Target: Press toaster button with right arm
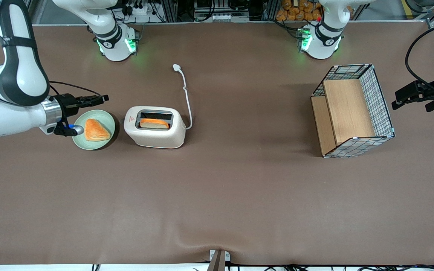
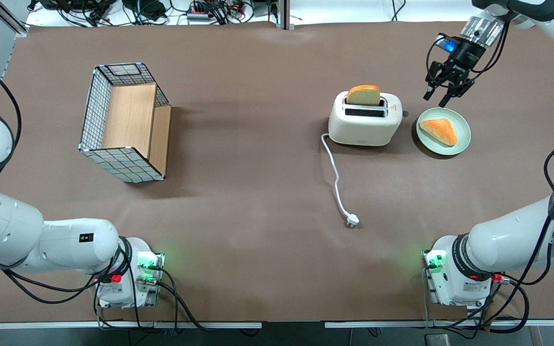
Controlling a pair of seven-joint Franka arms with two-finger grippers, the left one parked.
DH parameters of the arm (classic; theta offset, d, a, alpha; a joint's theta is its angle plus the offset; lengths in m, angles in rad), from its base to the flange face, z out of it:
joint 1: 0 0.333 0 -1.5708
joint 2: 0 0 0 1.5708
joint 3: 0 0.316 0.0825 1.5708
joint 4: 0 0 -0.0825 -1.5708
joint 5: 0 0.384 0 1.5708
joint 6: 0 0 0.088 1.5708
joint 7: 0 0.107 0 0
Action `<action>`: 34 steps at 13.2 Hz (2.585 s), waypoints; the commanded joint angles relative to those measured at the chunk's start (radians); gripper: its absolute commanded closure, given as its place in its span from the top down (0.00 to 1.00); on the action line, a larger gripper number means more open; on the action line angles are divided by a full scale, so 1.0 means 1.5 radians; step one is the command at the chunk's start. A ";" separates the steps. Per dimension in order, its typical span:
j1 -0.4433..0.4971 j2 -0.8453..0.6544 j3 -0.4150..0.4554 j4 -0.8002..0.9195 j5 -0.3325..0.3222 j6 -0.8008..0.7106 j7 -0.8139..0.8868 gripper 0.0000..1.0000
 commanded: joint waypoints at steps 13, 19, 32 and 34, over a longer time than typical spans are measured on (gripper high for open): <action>0.027 0.067 -0.003 -0.002 0.026 0.115 -0.098 0.02; 0.009 0.096 -0.003 -0.003 0.059 0.146 -0.119 0.03; -0.003 0.117 -0.003 -0.038 0.135 0.146 -0.145 0.04; -0.004 0.132 -0.003 -0.037 0.140 0.147 -0.150 0.05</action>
